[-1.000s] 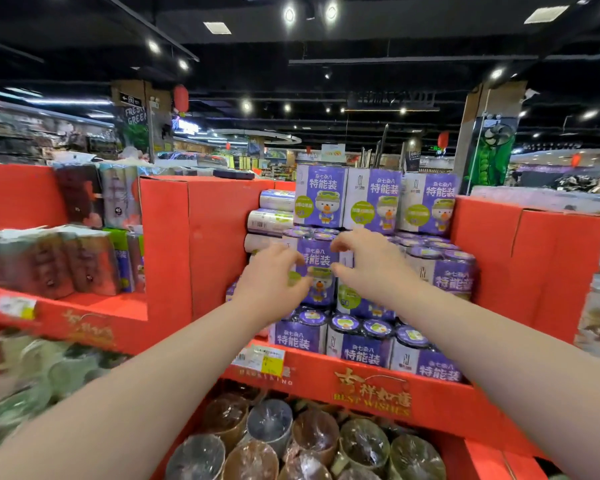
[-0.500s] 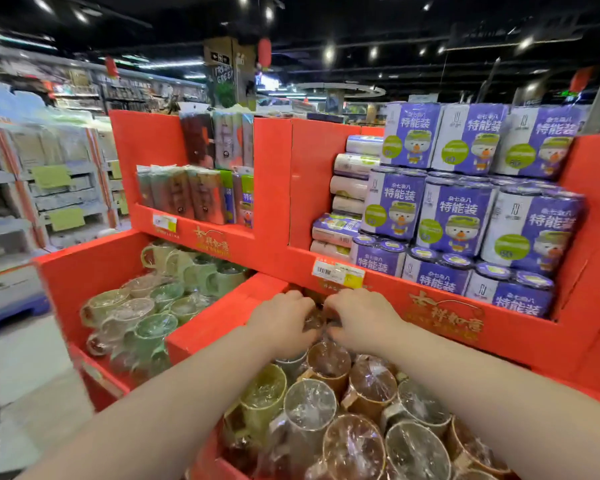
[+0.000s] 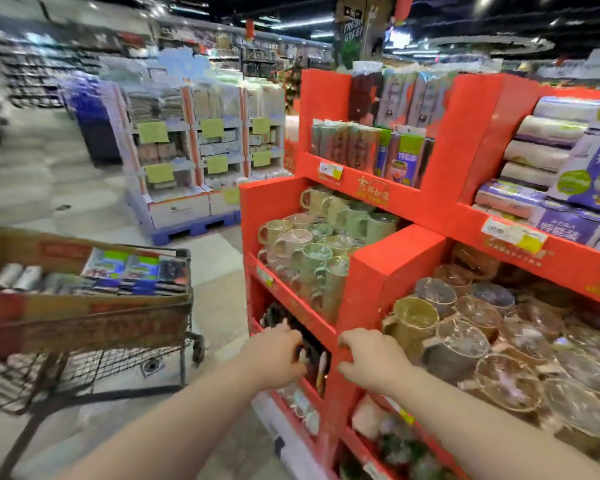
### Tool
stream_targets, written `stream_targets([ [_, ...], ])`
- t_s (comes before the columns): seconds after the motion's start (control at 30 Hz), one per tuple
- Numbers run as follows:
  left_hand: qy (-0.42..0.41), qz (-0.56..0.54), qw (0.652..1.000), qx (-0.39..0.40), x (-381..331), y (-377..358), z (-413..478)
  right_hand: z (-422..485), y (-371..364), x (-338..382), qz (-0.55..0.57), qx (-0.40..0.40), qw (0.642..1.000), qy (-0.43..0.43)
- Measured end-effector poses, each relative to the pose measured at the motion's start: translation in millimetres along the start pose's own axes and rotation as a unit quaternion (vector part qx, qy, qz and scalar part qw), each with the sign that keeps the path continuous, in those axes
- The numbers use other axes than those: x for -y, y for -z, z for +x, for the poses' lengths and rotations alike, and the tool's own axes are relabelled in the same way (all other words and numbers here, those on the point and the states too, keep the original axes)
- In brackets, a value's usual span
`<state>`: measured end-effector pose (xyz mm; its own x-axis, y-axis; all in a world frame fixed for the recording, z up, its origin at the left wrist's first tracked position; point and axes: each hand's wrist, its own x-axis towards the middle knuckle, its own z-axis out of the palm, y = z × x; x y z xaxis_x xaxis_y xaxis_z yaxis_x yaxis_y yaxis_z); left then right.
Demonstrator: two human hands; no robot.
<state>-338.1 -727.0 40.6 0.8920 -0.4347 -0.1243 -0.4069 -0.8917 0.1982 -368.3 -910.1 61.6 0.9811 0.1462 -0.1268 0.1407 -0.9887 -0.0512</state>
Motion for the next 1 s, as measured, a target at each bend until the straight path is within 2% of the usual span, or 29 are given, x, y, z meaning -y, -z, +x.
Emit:
stream_targets([
  [0.13, 0.061, 0.002, 0.998, 0.025, 56.0, -9.0, -61.1, -9.8, -39.5, 64.3, 0.001, 0.059, 0.998, 0.028],
  [0.4, 0.147, 0.001, 0.988, -0.044, 128.0, 19.5, -120.6, -10.3, -88.0, 152.3, -0.005, 0.165, 0.982, 0.088],
  [0.53, 0.191, -0.013, 0.980, -0.052, 160.7, 29.8, -134.4, 12.5, -92.6, 186.3, -0.014, 0.195, 0.973, 0.122],
  [0.83, 0.311, -0.010, 0.950, 0.012, 252.6, 17.5, -139.3, 137.4, -42.2, 286.1, -0.017, 0.125, 0.963, 0.238],
  [1.0, 0.356, -0.007, 0.934, 0.035, 299.9, 15.3, -121.8, 212.7, 4.6, 336.5, -0.008, 0.053, 0.956, 0.287],
])
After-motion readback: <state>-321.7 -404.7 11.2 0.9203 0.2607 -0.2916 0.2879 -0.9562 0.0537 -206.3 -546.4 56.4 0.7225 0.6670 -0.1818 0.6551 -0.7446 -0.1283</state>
